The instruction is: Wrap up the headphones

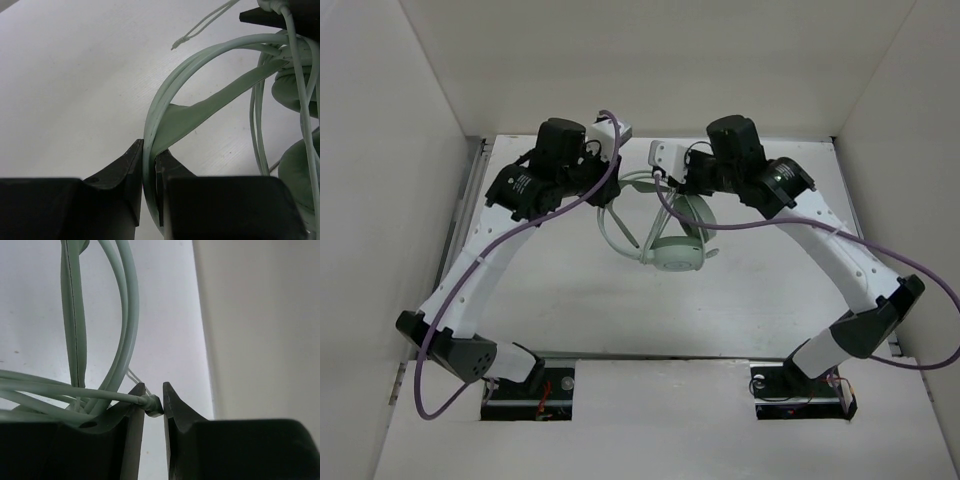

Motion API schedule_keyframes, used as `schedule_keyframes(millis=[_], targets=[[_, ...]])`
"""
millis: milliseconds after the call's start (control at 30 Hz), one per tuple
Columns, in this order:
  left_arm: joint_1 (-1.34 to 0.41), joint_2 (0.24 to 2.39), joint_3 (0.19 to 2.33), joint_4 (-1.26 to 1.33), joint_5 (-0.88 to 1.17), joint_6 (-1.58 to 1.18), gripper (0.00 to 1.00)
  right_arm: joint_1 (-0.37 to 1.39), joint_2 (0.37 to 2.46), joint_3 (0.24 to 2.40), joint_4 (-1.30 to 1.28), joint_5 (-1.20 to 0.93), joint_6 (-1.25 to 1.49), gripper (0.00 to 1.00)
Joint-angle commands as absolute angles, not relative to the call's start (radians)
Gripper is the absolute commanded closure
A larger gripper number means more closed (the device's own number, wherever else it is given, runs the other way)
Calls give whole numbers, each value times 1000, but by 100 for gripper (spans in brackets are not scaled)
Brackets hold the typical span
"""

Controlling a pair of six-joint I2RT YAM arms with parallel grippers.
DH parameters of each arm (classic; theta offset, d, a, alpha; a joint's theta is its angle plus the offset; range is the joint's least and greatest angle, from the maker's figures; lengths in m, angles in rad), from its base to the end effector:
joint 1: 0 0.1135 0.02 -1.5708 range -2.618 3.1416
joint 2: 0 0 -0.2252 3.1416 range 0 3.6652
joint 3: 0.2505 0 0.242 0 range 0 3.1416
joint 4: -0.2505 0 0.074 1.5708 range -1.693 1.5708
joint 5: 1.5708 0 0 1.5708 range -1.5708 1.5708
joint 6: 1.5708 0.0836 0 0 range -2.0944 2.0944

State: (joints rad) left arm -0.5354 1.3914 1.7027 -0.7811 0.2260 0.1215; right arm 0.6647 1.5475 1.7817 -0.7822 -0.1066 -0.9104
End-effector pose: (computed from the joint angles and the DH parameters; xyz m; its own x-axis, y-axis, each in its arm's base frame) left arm 0.2685 -0.1810 0.3936 -0.3054 0.3185 -0.8974 0.7113 0.7028 0.0074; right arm 0.2802 0.2309 0.3695 0.2893 -0.7710 -0.5674 -0.7439 0.1920 -0.6401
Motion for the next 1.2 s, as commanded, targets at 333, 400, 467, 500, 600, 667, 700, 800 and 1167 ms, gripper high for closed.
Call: schedule_keyframes(millis=[333,400,467,500,600,667,700,800,1167], targets=[[-410,1307,1743,-759,511,-64,99,375,1428,1859,-946,-788,-720,73],[-397,1305,1741,-752,532,-92,99,349,1414,1838,-931,-842,-690,72],[-381,1305,1741,-739,549,-119,99,331,1398,1800,-908,-877,-660,72],[-371,1305,1738,-733,558,-136,99,320,1390,1783,-894,-893,-643,72],[-344,1301,1721,-712,595,-178,99,277,1367,1727,-859,-974,-579,71],[-331,1298,1703,-697,609,-207,99,252,1353,1689,-824,-1031,-525,70],[-326,1298,1691,-686,609,-213,99,240,1345,1668,-801,-1049,-494,70],[-318,1296,1645,-651,565,-212,99,196,1310,1586,-688,-1075,-389,71],[-387,1347,1376,-378,350,-222,99,128,1117,1281,-180,-1049,138,66]])
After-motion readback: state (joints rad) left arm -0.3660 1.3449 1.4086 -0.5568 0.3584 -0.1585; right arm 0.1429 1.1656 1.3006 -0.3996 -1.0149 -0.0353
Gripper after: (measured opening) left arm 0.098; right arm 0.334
